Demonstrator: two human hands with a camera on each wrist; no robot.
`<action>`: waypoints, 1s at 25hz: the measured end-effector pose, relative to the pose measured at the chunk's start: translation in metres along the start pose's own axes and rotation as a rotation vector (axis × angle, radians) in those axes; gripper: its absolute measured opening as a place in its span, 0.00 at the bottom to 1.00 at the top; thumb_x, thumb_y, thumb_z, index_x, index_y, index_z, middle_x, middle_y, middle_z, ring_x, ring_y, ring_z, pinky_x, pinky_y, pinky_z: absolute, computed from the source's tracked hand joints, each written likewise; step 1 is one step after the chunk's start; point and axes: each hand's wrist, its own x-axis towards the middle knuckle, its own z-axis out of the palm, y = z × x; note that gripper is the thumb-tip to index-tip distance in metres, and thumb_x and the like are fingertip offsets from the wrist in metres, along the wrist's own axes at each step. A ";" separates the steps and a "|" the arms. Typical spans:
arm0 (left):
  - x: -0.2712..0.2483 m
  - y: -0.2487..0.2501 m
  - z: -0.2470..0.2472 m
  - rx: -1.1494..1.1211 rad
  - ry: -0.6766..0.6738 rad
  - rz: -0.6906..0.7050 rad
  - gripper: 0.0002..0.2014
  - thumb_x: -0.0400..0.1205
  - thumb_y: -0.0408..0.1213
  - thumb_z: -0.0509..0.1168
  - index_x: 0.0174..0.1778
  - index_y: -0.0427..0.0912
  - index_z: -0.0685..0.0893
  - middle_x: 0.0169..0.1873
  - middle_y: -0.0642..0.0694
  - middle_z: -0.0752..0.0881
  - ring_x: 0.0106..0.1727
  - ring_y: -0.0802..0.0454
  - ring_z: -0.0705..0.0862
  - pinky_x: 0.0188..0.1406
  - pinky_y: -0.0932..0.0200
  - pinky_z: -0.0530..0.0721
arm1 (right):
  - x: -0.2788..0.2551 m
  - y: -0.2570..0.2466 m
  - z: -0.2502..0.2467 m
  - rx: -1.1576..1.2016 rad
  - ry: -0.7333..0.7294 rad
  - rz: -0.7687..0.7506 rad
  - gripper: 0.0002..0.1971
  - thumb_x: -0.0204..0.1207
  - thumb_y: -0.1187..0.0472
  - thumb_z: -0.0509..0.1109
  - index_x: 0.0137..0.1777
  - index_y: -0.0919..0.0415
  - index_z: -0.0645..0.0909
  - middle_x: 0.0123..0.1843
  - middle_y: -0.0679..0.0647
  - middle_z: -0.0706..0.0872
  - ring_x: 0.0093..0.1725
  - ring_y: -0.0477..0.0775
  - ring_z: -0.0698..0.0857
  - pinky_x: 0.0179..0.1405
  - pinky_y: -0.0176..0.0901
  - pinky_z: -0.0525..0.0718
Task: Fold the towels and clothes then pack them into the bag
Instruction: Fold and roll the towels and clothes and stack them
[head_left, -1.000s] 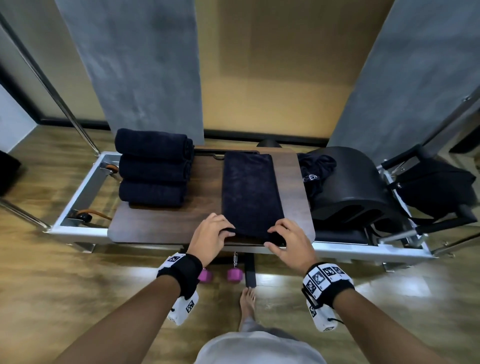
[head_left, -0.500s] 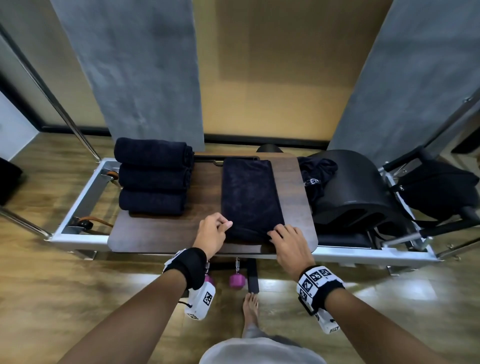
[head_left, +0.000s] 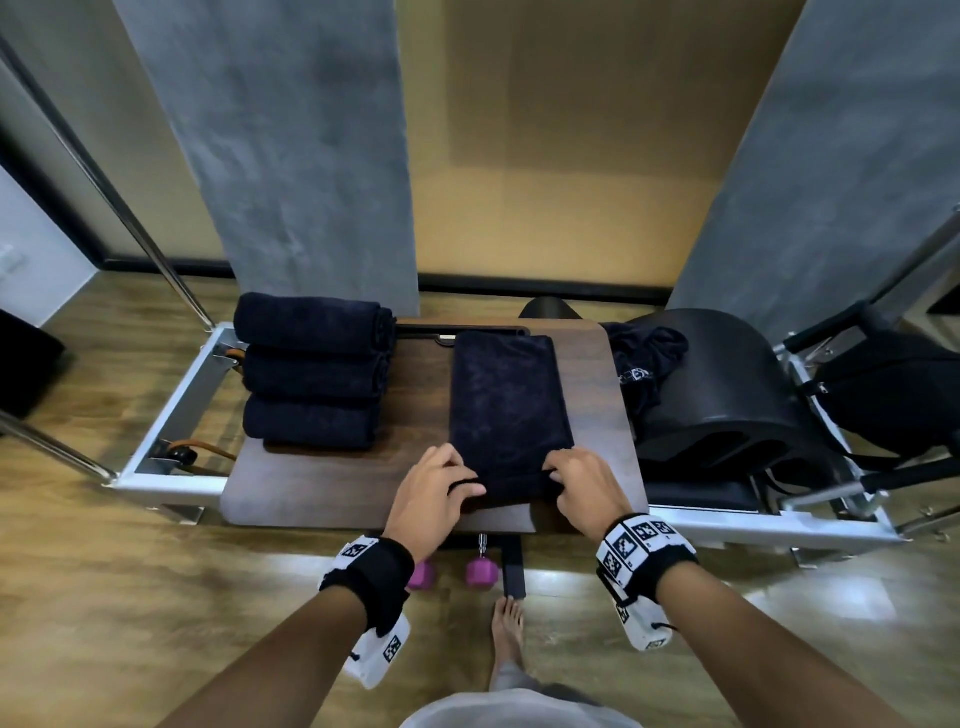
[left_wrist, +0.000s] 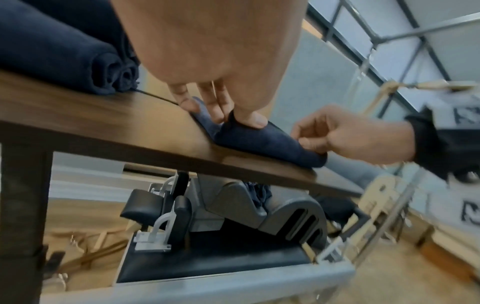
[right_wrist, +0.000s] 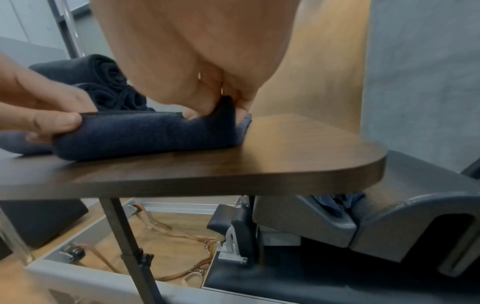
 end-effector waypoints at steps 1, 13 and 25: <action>0.004 0.000 0.001 -0.048 0.010 -0.063 0.10 0.88 0.44 0.72 0.53 0.43 0.95 0.48 0.54 0.80 0.54 0.54 0.77 0.57 0.50 0.81 | 0.001 0.002 -0.001 0.052 -0.010 0.048 0.18 0.74 0.78 0.66 0.54 0.54 0.80 0.43 0.50 0.86 0.45 0.51 0.83 0.46 0.49 0.83; 0.045 0.004 0.000 0.029 -0.175 -0.436 0.20 0.91 0.54 0.63 0.51 0.43 0.94 0.57 0.47 0.79 0.74 0.45 0.77 0.71 0.46 0.78 | -0.008 -0.013 0.005 -0.056 0.285 -0.315 0.09 0.76 0.62 0.80 0.56 0.59 0.90 0.55 0.49 0.85 0.55 0.54 0.83 0.53 0.48 0.84; 0.033 0.007 0.002 0.209 0.021 0.091 0.16 0.89 0.61 0.63 0.64 0.55 0.83 0.60 0.59 0.79 0.63 0.57 0.75 0.59 0.52 0.74 | 0.033 -0.013 -0.008 -0.061 -0.084 -0.069 0.19 0.77 0.74 0.68 0.65 0.57 0.82 0.57 0.53 0.88 0.59 0.57 0.83 0.56 0.47 0.81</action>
